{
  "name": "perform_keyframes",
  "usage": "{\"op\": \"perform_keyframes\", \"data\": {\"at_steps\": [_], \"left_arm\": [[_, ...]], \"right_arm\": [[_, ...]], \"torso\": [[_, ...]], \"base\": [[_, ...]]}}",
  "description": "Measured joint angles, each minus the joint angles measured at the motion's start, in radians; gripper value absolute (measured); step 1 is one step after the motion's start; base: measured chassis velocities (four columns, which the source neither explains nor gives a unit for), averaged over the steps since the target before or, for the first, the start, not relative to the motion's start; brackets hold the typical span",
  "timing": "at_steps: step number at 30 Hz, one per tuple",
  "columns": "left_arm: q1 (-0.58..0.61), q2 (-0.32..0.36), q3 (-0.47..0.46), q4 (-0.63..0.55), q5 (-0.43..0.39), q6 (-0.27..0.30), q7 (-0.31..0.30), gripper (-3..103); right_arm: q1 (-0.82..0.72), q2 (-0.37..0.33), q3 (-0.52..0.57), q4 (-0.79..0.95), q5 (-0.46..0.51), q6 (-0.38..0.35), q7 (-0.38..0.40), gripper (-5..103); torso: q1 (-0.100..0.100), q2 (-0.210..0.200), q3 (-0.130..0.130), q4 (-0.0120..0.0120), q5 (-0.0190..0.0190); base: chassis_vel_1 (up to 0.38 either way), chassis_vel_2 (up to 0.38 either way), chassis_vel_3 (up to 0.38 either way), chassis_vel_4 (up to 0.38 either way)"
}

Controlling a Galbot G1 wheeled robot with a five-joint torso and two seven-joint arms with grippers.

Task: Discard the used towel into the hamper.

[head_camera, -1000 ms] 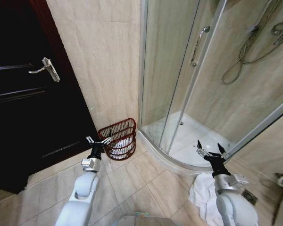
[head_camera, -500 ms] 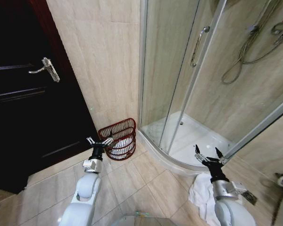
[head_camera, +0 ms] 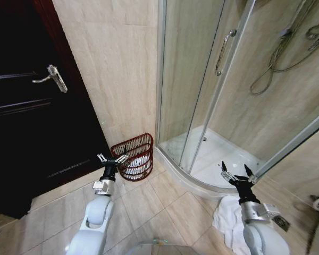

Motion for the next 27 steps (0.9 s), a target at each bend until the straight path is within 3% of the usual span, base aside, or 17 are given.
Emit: {"op": "perform_keyframes", "data": {"at_steps": [27], "left_arm": [[0.018,-0.006,0.005,-0.014,0.029,0.004,-0.016,100]], "right_arm": [[0.036,-0.058,0.006,-0.029,0.047,-0.005,0.004,100]], "torso": [[0.0,0.0,0.0,0.0,-0.0001]], "base": [[0.0,0.0,0.0,0.0]]}}
